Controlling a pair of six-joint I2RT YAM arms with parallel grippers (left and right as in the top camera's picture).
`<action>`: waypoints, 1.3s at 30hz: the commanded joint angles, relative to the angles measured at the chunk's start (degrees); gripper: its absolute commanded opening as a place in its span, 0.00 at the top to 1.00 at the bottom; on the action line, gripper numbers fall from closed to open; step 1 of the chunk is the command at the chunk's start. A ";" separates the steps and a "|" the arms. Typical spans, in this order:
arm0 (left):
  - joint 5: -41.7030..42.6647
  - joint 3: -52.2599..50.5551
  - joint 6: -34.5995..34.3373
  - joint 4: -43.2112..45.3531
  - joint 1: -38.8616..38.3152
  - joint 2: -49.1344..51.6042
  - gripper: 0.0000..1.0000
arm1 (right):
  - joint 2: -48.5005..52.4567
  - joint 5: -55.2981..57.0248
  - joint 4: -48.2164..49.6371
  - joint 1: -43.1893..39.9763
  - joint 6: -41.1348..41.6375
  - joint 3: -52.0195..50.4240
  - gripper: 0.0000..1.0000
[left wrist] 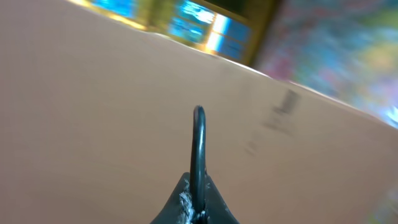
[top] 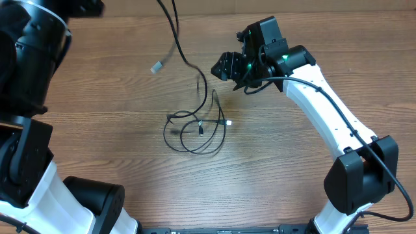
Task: Untangle cables
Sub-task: 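Grasp a long black cable with the left gripper and drag it leftward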
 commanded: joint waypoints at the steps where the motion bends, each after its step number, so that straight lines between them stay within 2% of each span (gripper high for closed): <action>1: -25.42 0.26 -6.86 0.94 0.37 0.33 0.96 | 0.11 3.78 -1.77 -0.09 -0.44 -0.33 0.28; 6: -37.42 -0.90 -6.60 0.74 0.39 1.29 0.96 | 0.11 3.91 -2.71 -0.13 -1.92 -0.33 0.28; 10: -42.49 -4.79 -4.35 0.87 2.58 1.31 0.96 | 0.11 3.98 -2.97 -0.13 -1.99 -0.33 0.28; 13: -35.34 -9.84 -0.57 -1.51 8.26 1.31 0.96 | 0.11 3.98 -3.02 -0.13 -3.26 -0.33 0.28; 15: -25.03 -15.08 -0.09 -3.50 14.14 1.33 0.96 | 0.11 3.96 -2.99 -0.13 -3.26 -0.33 0.27; 19: -10.82 -23.98 -0.20 -3.28 24.11 1.33 0.96 | 0.11 3.96 -3.26 -0.13 -3.23 -0.33 0.27; 22: -6.34 -29.66 -1.79 -2.51 31.61 1.33 0.96 | 0.11 3.96 -3.54 -0.13 -3.26 -0.33 0.28; 33: -6.43 -38.14 -12.94 -6.21 51.06 1.33 0.96 | 0.11 3.93 -4.35 -0.13 -3.23 -0.33 0.28; 39: -6.80 -38.36 -12.50 -7.21 54.69 1.42 0.96 | 0.11 3.91 -4.55 -0.11 -3.26 -0.33 0.28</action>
